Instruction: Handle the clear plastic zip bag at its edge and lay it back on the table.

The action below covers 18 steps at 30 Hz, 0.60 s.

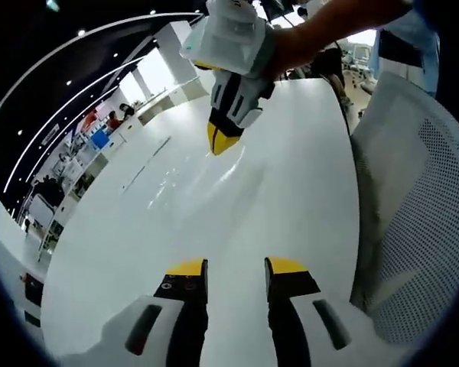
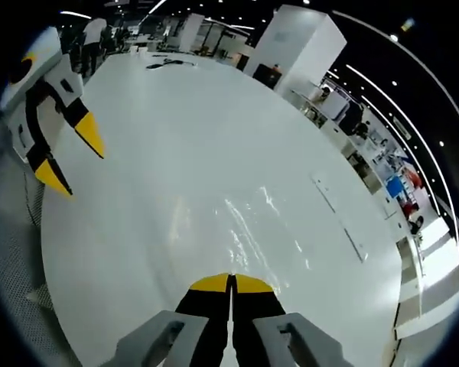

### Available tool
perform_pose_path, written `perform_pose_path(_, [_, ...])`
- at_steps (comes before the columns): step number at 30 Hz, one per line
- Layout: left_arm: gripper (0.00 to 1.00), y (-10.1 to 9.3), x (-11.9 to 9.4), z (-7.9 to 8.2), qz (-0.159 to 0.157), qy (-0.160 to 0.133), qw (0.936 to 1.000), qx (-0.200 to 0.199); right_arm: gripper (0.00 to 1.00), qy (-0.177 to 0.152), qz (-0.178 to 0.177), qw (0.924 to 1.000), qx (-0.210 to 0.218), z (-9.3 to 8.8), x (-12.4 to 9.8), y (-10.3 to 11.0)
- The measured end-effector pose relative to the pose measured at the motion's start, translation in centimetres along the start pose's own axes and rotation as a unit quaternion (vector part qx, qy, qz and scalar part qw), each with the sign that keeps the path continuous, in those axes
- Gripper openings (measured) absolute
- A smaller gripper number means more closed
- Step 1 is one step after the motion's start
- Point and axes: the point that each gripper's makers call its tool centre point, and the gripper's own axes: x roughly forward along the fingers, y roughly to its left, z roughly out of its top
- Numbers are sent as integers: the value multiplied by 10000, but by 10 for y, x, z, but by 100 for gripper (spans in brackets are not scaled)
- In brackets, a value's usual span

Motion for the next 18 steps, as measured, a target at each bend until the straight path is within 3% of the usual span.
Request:
perform_pose_path(5, [26, -1, -3, -2, 21, 12, 10000, 7, 0, -36, -18, 9999, -95, 3, 3, -8])
perform_pose_path(11, [26, 0, -4, -3, 47, 10, 10000, 30, 0, 99, -212, 9974, -689, -2, 10, -18])
perform_pose_path(14, [26, 0, -4, -2, 69, -9, 10000, 35, 0, 4, -137, 9979, -640, 2, 8, -15])
perform_pose_path(16, [26, 1, -5, -3, 86, -10, 10000, 40, 0, 40, -187, 9959, -880, 1, 9, -15])
perform_pose_path(18, [27, 2, -5, -3, 92, -3, 10000, 28, 0, -22, -79, 9970, -772, 3, 11, -12])
